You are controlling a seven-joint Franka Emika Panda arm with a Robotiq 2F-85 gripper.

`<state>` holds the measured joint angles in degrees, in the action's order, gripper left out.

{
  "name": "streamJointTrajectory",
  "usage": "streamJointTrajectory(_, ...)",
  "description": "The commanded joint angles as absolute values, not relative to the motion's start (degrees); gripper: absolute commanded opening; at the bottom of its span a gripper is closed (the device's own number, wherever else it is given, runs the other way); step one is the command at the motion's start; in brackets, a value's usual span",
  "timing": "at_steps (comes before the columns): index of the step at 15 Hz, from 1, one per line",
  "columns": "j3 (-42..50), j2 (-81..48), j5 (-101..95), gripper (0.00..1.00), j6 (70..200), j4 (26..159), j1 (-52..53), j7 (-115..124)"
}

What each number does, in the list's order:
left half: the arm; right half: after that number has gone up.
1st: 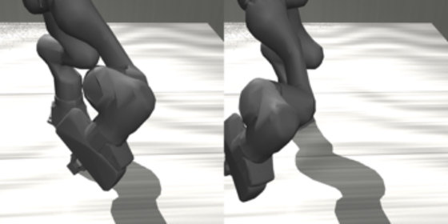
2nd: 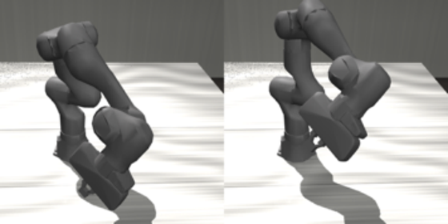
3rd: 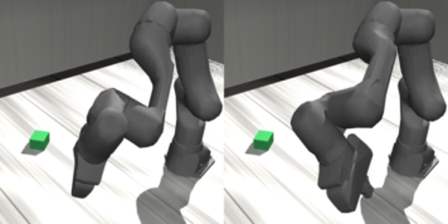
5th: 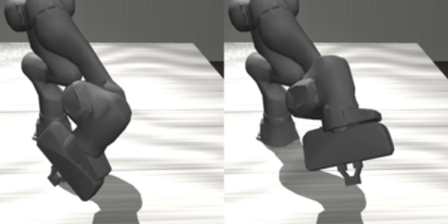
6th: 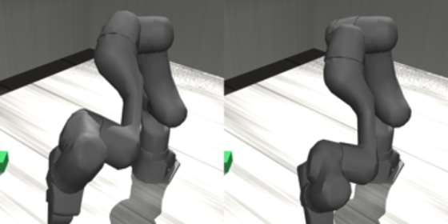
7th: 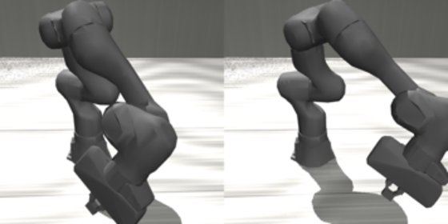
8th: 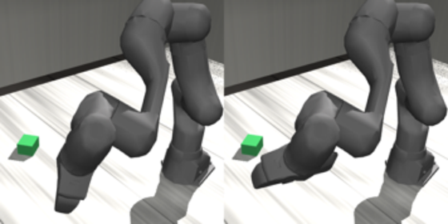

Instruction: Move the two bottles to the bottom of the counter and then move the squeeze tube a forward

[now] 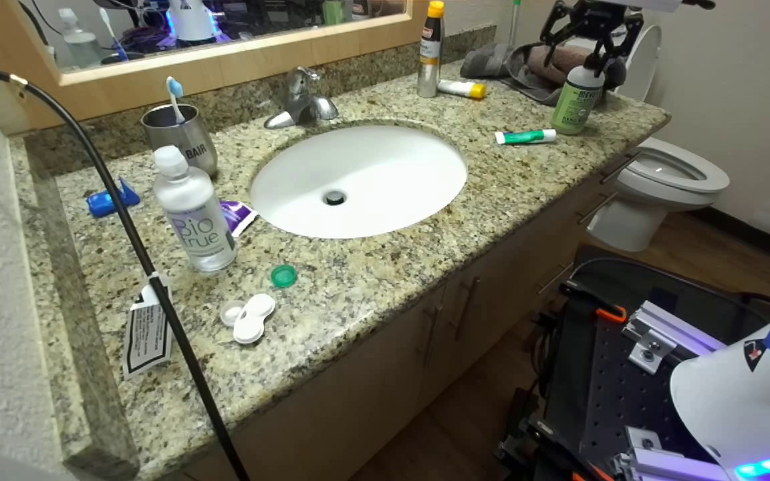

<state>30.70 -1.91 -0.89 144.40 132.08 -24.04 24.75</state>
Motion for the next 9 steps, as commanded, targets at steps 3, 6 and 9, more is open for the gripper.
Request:
streamJointTrajectory(3,27.96,3.88,-12.07,1.00,145.11,134.19,-24.47,31.90)
streamJointTrajectory(6,26.24,8.35,-16.01,1.00,143.38,134.98,-24.85,31.87)
streamJointTrajectory(9,23.99,14.11,-17.03,1.00,140.58,136.35,-25.18,28.82)
